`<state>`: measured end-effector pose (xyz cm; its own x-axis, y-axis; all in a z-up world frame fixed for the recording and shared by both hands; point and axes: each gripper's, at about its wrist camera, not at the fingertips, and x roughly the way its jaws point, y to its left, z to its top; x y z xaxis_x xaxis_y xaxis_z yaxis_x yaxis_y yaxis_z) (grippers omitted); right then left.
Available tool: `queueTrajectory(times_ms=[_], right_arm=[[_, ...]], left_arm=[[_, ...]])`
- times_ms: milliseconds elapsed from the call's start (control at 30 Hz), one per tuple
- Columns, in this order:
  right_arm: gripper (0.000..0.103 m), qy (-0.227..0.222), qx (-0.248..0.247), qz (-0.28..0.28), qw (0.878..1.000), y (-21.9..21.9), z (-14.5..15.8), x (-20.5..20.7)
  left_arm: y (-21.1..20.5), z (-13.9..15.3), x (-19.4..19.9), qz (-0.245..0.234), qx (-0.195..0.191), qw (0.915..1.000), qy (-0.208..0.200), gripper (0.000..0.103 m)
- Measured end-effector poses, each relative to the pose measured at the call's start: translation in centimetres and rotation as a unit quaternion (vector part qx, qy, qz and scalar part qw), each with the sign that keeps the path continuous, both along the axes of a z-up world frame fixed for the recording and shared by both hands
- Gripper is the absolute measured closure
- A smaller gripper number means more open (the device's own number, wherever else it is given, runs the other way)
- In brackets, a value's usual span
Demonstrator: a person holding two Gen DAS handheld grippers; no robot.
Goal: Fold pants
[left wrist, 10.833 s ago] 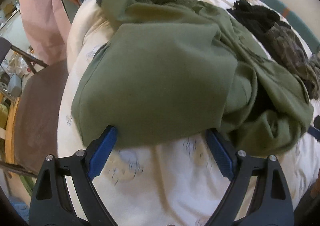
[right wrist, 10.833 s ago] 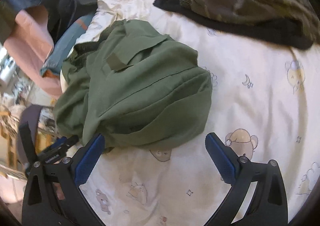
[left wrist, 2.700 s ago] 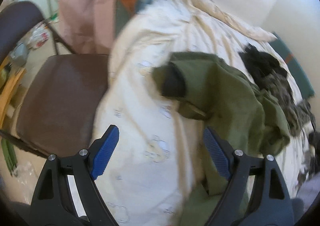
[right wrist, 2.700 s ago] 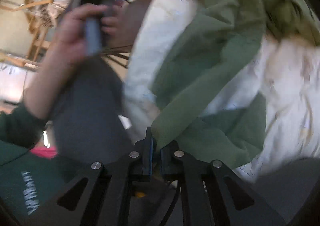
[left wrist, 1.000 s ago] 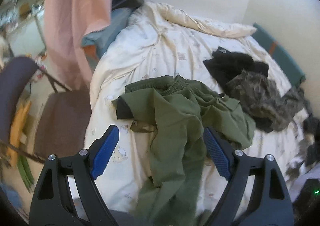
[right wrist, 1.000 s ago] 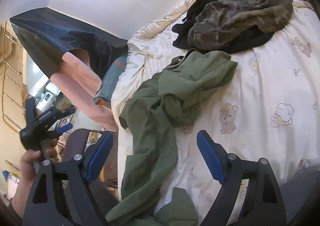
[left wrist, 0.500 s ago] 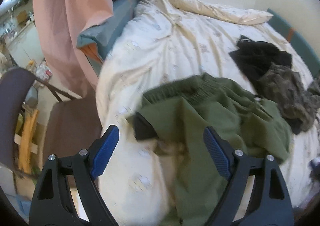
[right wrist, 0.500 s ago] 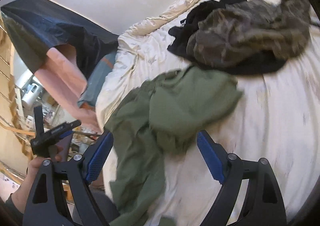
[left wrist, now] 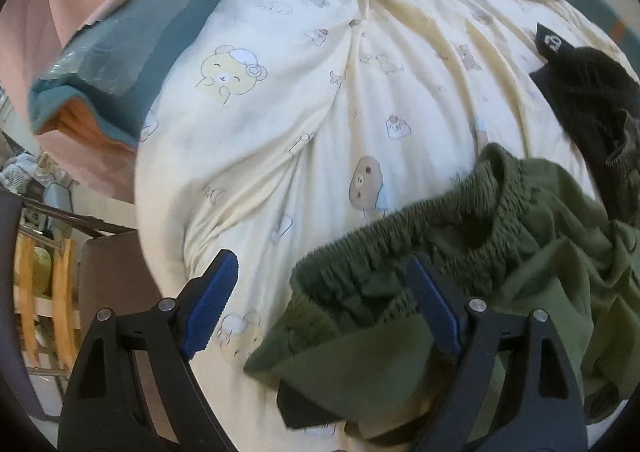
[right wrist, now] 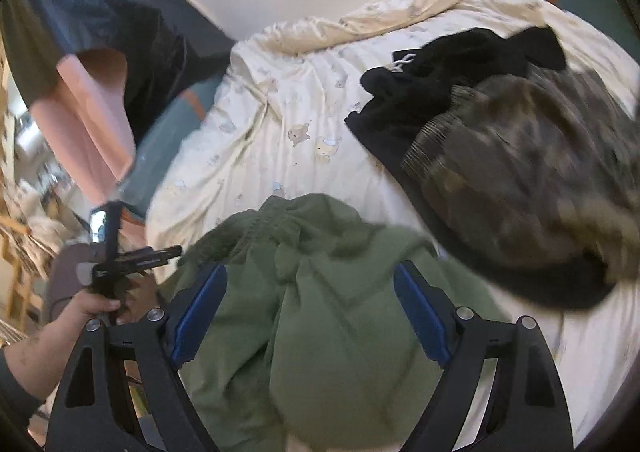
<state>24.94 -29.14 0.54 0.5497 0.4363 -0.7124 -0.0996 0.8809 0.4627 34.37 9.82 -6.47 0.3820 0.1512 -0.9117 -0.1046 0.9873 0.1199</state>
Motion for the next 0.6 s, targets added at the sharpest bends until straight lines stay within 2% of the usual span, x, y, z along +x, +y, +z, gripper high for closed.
queueTrajectory(times_ms=[100, 167, 267, 367, 433, 467, 500, 600], right_arm=[[0.015, 0.029, -0.023, 0.016, 0.999, 1.3, -0.8, 4.8], [0.015, 0.052, -0.063, 0.036, 0.996, 2.9, -1.7, 8.3], [0.015, 0.068, -0.123, 0.063, 0.988, 5.4, -3.2, 11.8], [0.016, 0.09, -0.152, 0.111, 0.978, 8.0, -5.4, 14.6], [0.032, 0.104, -0.164, 0.173, 0.966, 9.9, -6.6, 15.6], [0.036, 0.104, -0.185, 0.2, 0.957, 10.8, -7.0, 16.0], [0.036, 0.104, -0.205, 0.224, 0.947, 11.6, -7.2, 16.3], [0.036, 0.113, -0.223, 0.277, 0.928, 13.2, -7.3, 17.3]], left_arm=[[0.1, -0.3, 0.5, -0.007, -0.011, 0.9999, -0.001, 0.019], [0.0, -0.4, 0.6, -0.019, -0.008, 0.9998, -0.002, 0.019], [0.2, -0.1, 0.5, -0.027, -0.008, 0.9995, -0.01, 0.019], [0.8, -0.2, 0.0, -0.033, -0.015, 0.9993, -0.007, 0.019], [1.4, -0.1, -0.4, -0.035, -0.013, 0.9993, -0.009, 0.019], [1.9, -0.1, -0.7, -0.034, -0.012, 0.9993, -0.012, 0.019], [2.3, -0.1, -0.9, -0.033, -0.013, 0.9993, -0.013, 0.019], [3.7, -0.6, -1.2, -0.025, -0.015, 0.9995, -0.014, 0.019]])
